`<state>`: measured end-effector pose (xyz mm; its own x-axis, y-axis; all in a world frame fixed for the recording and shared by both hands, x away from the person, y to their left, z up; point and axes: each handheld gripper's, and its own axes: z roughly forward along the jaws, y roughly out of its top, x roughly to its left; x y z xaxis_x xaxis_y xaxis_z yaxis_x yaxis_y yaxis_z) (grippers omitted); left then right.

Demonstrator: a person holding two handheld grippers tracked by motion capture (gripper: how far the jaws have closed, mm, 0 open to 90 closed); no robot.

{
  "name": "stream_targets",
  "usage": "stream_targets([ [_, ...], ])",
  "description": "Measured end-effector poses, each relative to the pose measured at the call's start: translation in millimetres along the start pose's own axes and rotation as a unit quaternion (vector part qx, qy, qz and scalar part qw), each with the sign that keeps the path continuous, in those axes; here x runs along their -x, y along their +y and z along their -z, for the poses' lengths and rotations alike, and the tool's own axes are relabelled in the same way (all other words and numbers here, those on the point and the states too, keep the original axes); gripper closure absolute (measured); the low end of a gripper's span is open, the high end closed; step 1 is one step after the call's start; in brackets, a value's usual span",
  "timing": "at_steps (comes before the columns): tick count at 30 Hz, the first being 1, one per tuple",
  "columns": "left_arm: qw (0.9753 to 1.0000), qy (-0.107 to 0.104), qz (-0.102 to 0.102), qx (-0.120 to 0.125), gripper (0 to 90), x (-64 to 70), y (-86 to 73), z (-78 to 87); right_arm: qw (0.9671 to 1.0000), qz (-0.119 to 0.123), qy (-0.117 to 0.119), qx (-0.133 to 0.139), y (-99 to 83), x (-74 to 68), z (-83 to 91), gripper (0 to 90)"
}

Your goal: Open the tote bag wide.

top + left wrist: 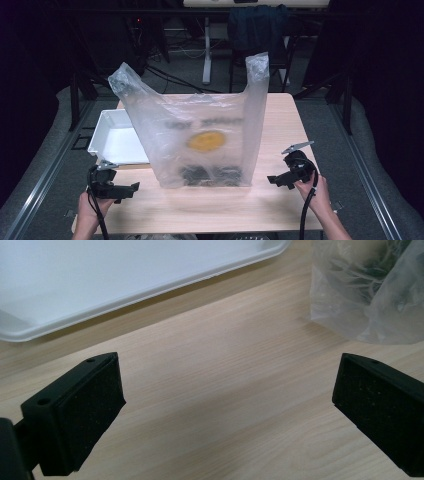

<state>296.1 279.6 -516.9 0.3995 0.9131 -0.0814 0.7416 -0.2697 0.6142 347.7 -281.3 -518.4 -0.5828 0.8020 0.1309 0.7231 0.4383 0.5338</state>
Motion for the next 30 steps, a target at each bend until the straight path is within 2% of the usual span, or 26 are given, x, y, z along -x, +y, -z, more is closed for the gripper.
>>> stream_targets([
  [2,1.0000,0.001,0.002,0.002,0.3,0.3,-0.4,-0.2,1.0000,-0.004,0.005,-0.002,-0.3,0.0,-1.3,0.0],
  [5,0.9998,-0.014,0.010,0.004,0.3,0.9,-0.3,-0.2,0.9999,-0.007,0.010,-0.002,-1.4,-0.7,-1.4,0.0],
  [7,0.9997,-0.025,0.007,0.001,0.4,1.4,1.3,-0.3,0.9999,-0.005,0.007,-0.005,-1.8,-0.7,-1.1,0.0],
  [8,0.9997,-0.024,0.006,0.004,0.4,2.8,2.5,-1.0,0.9999,-0.005,0.007,-0.005,-2.6,-1.1,-1.2,0.1],
  [11,0.9993,-0.036,-0.008,0.001,0.4,8.7,7.3,-1.3,0.9999,-0.007,0.010,-0.006,-5.0,-2.7,0.3,1.9],
  [13,0.9992,-0.038,-0.009,0.005,0.5,10.6,7.5,-2.2,0.9999,-0.006,0.010,-0.007,-4.8,-4.8,1.2,2.2],
  [15,0.9988,-0.048,-0.011,0.000,0.5,13.0,8.3,-1.8,0.9999,-0.006,0.012,-0.008,-4.3,-6.2,1.7,2.4],
  [19,0.9983,-0.054,-0.021,0.007,0.7,17.9,9.6,-1.8,0.9999,0.008,0.012,-0.007,-0.4,-11.4,2.3,4.7],
  [20,0.9979,-0.061,-0.020,0.009,1.5,19.8,10.0,-0.3,0.9998,0.014,0.000,-0.014,1.9,-14.1,3.6,6.8],
  [22,0.9976,-0.065,-0.022,0.011,1.9,20.7,9.6,-0.5,0.9997,0.013,0.005,-0.019,2.7,-15.6,4.1,6.9],
  [24,0.9970,-0.072,-0.022,0.020,3.7,23.0,9.1,0.3,0.9999,0.013,0.002,-0.001,6.1,-23.1,4.7,12.7],
  [28,0.9961,-0.076,-0.028,0.036,6.2,27.3,13.2,3.1,0.9997,0.023,0.008,0.002,10.6,-31.4,7.2,13.9],
  [30,0.9950,-0.085,-0.027,0.046,10.0,28.1,16.8,4.6,0.9994,0.031,0.016,0.008,11.4,-38.1,9.4,14.8],
])
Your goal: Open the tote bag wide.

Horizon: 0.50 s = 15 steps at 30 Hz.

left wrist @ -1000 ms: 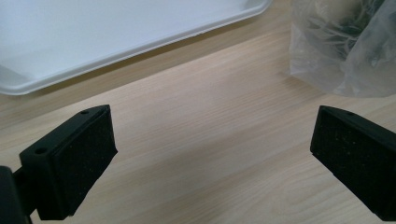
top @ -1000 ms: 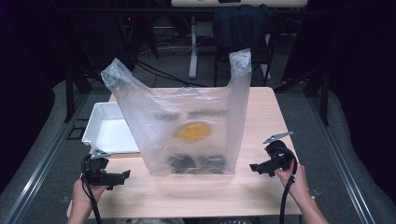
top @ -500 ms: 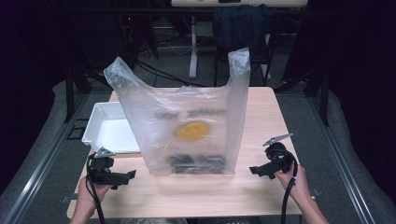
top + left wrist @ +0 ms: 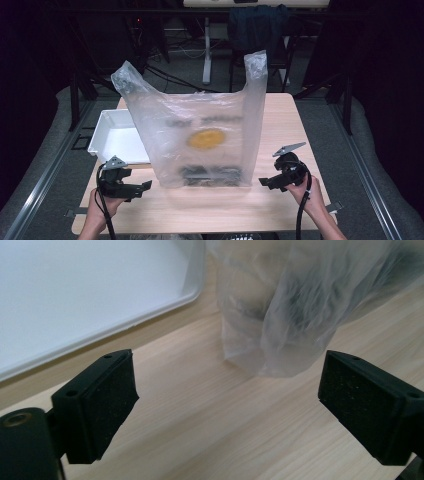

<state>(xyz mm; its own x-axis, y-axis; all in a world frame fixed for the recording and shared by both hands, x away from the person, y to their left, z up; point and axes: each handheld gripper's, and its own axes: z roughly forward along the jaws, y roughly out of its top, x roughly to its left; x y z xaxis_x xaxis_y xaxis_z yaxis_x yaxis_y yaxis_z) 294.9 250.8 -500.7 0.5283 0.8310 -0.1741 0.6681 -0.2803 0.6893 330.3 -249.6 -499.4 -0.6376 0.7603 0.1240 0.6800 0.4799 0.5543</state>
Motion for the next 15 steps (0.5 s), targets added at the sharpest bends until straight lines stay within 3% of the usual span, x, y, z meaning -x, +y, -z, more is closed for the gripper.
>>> stream_targets([
  [4,0.9997,-0.009,0.000,0.020,18.4,6.0,7.8,0.4,0.9998,0.013,0.003,0.015,1.8,-8.1,5.4,17.5],
  [8,0.9989,-0.024,-0.012,0.038,24.2,18.3,11.6,2.0,0.9995,0.022,0.008,0.023,4.5,-15.3,7.6,20.7],
  [11,0.9977,-0.023,-0.031,0.055,27.1,28.3,15.4,3.9,0.9985,0.036,0.012,0.038,9.1,-26.2,12.7,22.6],
  [15,0.9962,-0.027,-0.040,0.073,31.5,32.6,22.8,1.6,0.9975,0.036,0.018,0.059,17.2,-30.2,18.4,26.7],
])
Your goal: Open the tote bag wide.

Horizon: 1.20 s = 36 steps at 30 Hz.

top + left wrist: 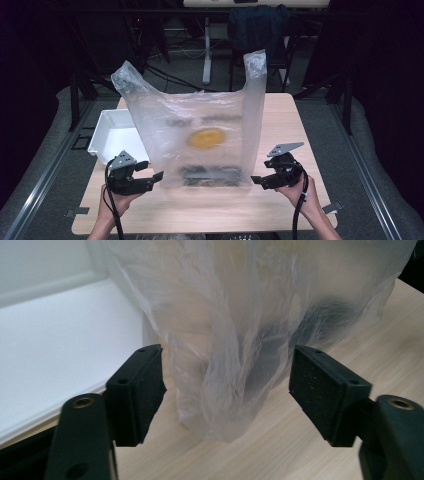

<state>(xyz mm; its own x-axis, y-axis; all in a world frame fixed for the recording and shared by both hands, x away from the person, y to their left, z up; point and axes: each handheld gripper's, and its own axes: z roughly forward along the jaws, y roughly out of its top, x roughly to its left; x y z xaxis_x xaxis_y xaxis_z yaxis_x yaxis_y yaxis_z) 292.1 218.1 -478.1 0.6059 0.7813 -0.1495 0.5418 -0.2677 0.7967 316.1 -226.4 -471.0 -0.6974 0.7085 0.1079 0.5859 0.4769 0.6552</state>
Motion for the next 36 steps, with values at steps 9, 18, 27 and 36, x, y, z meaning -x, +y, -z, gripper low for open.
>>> stream_targets([
  [9,0.9997,-0.023,-0.007,0.002,55.8,-3.7,2.1,-13.4,0.9996,0.013,0.007,0.025,23.6,-2.0,-0.4,46.8],
  [18,0.9995,-0.025,-0.011,-0.017,74.1,-4.7,3.1,-23.9,0.9998,0.017,0.005,0.009,31.0,2.8,-16.6,81.9],
  [27,0.9993,-0.022,-0.009,-0.029,84.5,-5.4,-0.2,-29.6,0.9999,0.008,0.012,0.009,25.6,2.7,-19.0,90.0],
  [36,0.9979,-0.028,-0.017,-0.057,84.9,-2.5,-7.0,-40.7,0.9997,0.005,0.020,-0.013,20.6,4.3,-30.5,90.0],
])
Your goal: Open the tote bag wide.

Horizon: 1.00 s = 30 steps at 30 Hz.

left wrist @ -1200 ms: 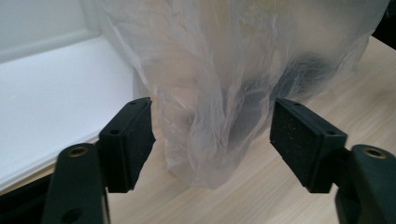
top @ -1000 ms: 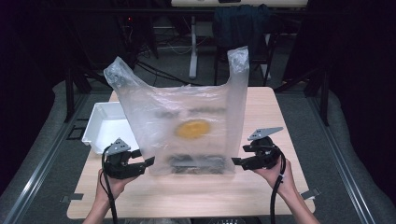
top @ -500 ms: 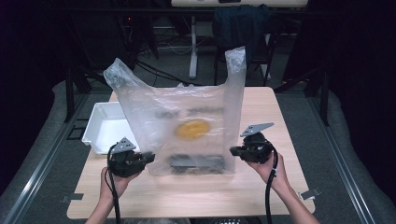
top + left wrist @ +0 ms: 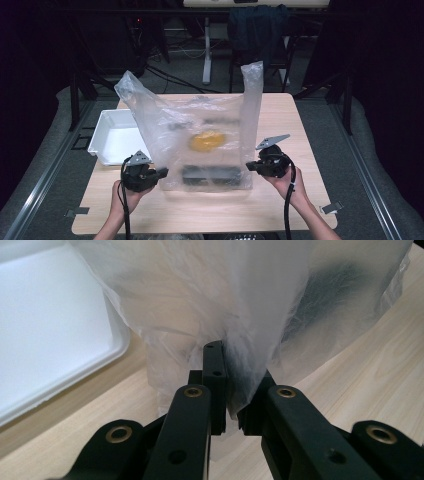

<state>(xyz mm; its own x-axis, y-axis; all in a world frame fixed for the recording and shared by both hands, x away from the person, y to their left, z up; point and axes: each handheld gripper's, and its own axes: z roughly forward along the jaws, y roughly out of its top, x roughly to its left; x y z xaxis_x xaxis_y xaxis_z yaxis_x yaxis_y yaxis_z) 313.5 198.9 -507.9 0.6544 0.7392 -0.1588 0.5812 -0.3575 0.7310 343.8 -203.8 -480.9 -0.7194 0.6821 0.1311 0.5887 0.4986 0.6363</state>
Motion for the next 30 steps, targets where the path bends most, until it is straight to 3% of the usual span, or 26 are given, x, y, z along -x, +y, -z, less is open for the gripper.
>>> stream_targets([
  [7,0.9999,0.001,-0.011,-0.011,81.2,3.4,-1.3,0.3,0.9999,0.008,0.002,-0.011,-2.4,-2.4,-4.0,90.0],
  [8,0.9999,-0.001,-0.010,-0.013,78.8,3.2,-1.0,0.4,0.9999,0.008,0.002,-0.011,-2.5,-2.4,-4.0,90.0],
  [9,0.9998,-0.004,-0.010,-0.016,67.6,3.1,-0.5,0.3,0.9999,0.007,0.002,-0.012,-2.6,-2.3,-4.1,90.0],
  [11,0.9998,-0.007,-0.003,-0.016,63.0,4.6,-0.2,0.6,0.9999,0.004,0.000,-0.011,-3.0,-1.4,-4.2,90.0],
  [12,0.9999,-0.006,-0.002,-0.015,54.1,5.0,1.4,4.2,0.9999,0.001,0.002,-0.011,-3.9,-0.5,-4.7,90.0],
  [16,1.0000,-0.003,0.005,0.005,46.0,4.4,5.0,14.1,0.9999,0.005,0.002,-0.016,-5.9,-1.3,-5.3,90.0],
  [20,0.9999,-0.006,-0.005,0.014,40.6,3.2,20.9,29.7,0.9998,0.005,0.001,-0.018,-6.3,0.5,-4.9,90.0],
  [23,0.9989,-0.007,-0.002,0.046,41.8,-0.1,36.5,38.7,0.9997,0.000,0.003,-0.022,-6.9,1.7,-4.8,90.0],
  [26,0.9989,-0.005,0.003,0.047,45.2,-3.5,38.2,33.4,0.9997,0.001,0.003,-0.023,-7.1,0.9,-5.1,90.0],
  [28,0.9988,-0.016,0.009,0.046,55.6,-7.0,36.0,24.7,0.9997,0.003,0.003,-0.024,-7.5,-0.2,-5.4,90.0],
  [29,0.9988,-0.009,0.007,0.048,70.0,-8.3,30.5,16.4,0.9997,0.002,0.004,-0.025,-8.5,0.3,-6.5,90.0],
  [30,0.9988,-0.009,0.007,0.048,73.7,-8.3,30.5,16.4,0.9997,0.002,0.004,-0.025,-8.5,0.3,-6.5,90.0],
])
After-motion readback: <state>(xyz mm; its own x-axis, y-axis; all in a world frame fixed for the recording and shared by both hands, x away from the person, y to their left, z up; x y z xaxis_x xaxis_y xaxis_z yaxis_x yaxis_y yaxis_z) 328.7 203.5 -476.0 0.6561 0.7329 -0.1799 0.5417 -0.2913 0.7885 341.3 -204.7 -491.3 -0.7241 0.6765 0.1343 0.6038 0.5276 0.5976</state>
